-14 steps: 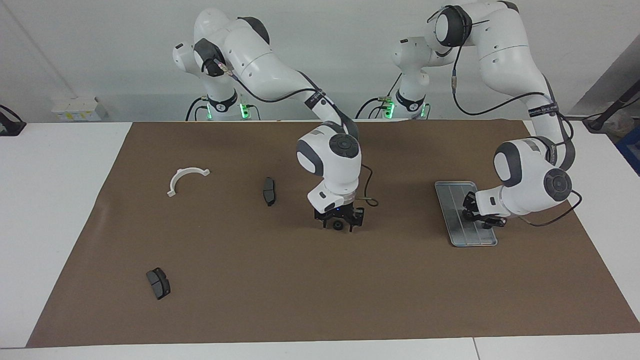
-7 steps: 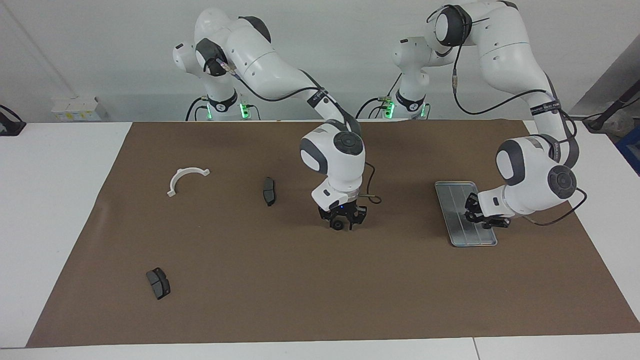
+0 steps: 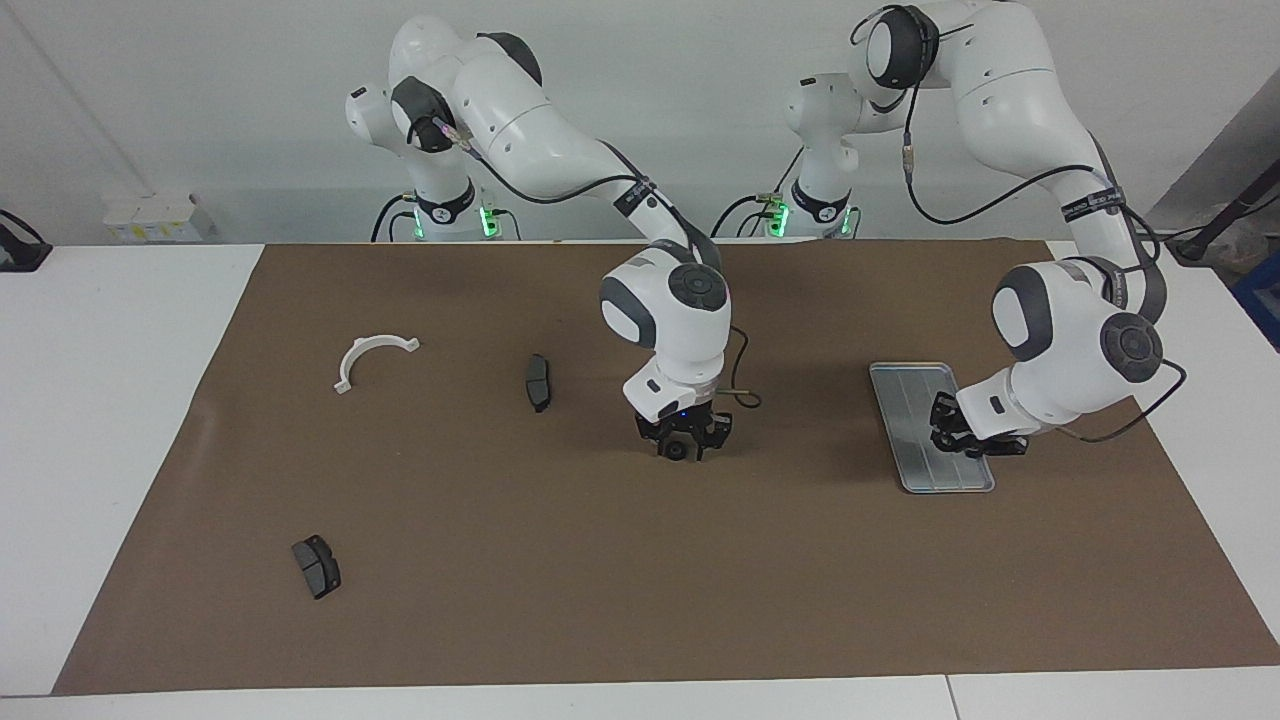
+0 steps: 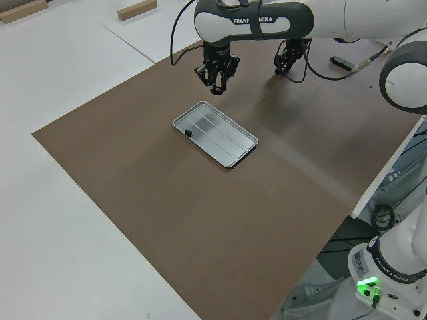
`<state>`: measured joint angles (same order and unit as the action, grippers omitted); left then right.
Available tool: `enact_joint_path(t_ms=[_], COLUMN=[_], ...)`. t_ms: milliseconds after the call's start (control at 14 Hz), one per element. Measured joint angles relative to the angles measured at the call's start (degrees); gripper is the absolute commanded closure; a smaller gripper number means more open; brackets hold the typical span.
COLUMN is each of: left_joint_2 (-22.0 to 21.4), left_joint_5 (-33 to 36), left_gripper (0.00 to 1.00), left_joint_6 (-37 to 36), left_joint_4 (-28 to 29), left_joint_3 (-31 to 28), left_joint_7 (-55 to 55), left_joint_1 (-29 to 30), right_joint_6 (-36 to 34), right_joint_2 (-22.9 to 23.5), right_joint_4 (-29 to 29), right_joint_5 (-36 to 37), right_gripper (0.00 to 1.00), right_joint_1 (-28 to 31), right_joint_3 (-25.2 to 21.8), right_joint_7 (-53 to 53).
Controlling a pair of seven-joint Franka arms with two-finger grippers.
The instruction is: Place bearing gear from tray to pile
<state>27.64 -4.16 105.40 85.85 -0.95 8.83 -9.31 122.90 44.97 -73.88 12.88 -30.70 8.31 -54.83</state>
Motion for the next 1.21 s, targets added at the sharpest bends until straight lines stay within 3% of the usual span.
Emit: enact_joint_path(t_ms=[285,499,641,997,1069,1140,1211], left_joint_2=[-0.49,-0.39,-0.17,1.05,1.34,1.57,1.74], left_joint_5=[-2.07,-2.57,-2.97,-3.52,-3.52,-3.52,-3.52], left_gripper=[0.83,0.83,0.83,0.81,0.75,0.59,0.28], left_joint_6=[0.66,4.03,6.37,12.96,13.74,14.19,14.28], left_joint_4=[-0.05,0.07,0.19,0.88,0.94,0.99,1.09], left_joint_3=[0.11,0.09,0.13,0.20,0.18,0.15,0.11], left_joint_7=[-14.48,-20.47,-23.73,-38.61,-41.77,-43.93,-45.41], left_joint_1=[-5.93,-8.29,-9.31,-16.51,-18.63,-20.35,-21.92], right_joint_6=[-0.52,-1.60,-1.42,4.33,4.74,4.93,5.03], right_joint_2=[-0.57,-3.44,-8.13,-21.73,-23.60,-25.05,-26.36], right_joint_4=[0.19,-1.41,-6.94,-27.55,-30.42,-32.52,-34.46], right_joint_5=[0.01,0.02,0.02,-0.31,-0.40,-0.49,-0.61], right_gripper=[1.00,1.00,1.00,1.00,1.00,1.00,1.00], right_joint_1=[0.38,3.27,6.88,16.53,18.27,19.77,21.44], right_joint_3=[-0.17,-0.63,-0.62,-0.60,-0.58,-0.58,-0.58], right_joint_7=[0.00,1.95,5.92,20.95,24.03,26.92,30.18])
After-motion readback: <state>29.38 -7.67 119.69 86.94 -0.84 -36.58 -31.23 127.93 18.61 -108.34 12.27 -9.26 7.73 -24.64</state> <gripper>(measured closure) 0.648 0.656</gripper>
